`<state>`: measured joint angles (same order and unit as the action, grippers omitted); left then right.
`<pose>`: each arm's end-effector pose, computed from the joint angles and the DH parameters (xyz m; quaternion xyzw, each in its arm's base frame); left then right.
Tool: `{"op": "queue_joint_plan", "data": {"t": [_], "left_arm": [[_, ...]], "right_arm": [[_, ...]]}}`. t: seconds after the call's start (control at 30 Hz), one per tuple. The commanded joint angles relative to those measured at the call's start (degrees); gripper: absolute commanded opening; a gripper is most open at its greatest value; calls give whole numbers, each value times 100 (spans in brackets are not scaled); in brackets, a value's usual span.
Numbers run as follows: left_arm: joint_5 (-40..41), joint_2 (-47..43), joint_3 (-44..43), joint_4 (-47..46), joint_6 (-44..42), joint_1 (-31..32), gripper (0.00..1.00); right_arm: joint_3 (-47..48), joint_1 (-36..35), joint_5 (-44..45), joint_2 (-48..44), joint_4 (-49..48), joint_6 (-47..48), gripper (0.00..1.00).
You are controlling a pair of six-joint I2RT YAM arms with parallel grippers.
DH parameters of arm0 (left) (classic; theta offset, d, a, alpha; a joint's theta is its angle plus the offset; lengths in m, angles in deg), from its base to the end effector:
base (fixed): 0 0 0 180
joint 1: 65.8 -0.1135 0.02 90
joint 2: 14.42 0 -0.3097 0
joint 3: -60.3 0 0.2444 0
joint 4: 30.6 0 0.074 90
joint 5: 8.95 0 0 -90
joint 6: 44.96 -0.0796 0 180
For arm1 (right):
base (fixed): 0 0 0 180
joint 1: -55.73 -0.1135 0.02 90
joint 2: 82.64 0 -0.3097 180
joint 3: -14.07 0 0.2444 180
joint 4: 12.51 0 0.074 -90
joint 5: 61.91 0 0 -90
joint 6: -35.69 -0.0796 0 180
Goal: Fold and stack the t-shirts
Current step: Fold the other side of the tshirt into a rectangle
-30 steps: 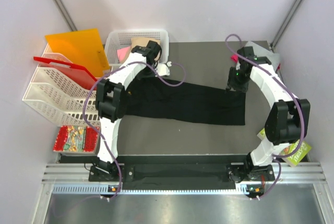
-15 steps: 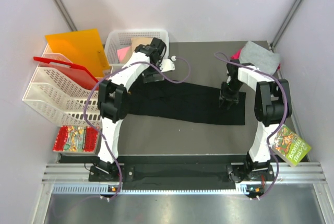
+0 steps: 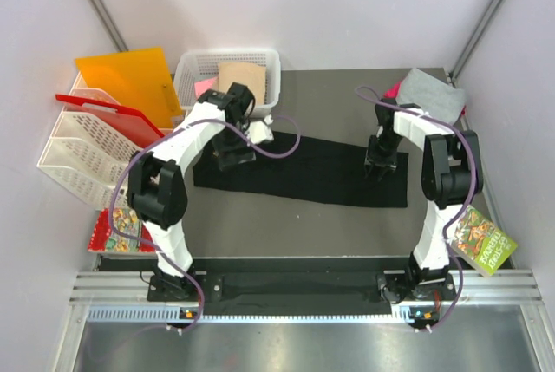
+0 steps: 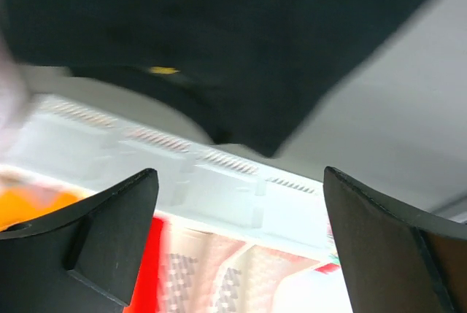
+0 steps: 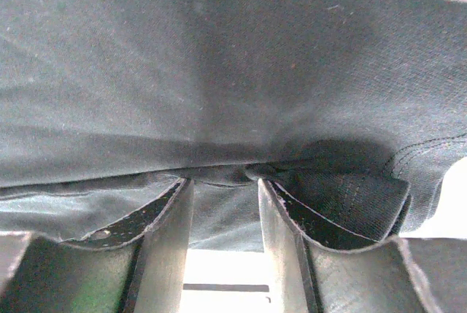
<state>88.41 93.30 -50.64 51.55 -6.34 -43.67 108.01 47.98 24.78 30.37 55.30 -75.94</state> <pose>0.3629 -0.1366 0.2721 0.5894 0.7995 0.0861 0.0770 0.3763 0.0559 0.1655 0.1200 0.9920 0.0348 0.0190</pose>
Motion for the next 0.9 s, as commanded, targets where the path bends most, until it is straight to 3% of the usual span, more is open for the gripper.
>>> {"op": "queue_joint_plan", "data": {"t": [0.0,0.27,0.43,0.87], "left_arm": [[-296,-208,980,-123,259,19,99],[-709,336,410,219,672,28,99],[-1130,838,-56,334,892,-16,99],[-1114,1418,-180,18,963,-429,99]], "right_arm": [[175,63,691,370,-377,-78,41],[1062,72,525,-60,-87,-368,40],[1581,80,551,457,150,-351,40],[887,80,1113,924,88,-272,38]]}}
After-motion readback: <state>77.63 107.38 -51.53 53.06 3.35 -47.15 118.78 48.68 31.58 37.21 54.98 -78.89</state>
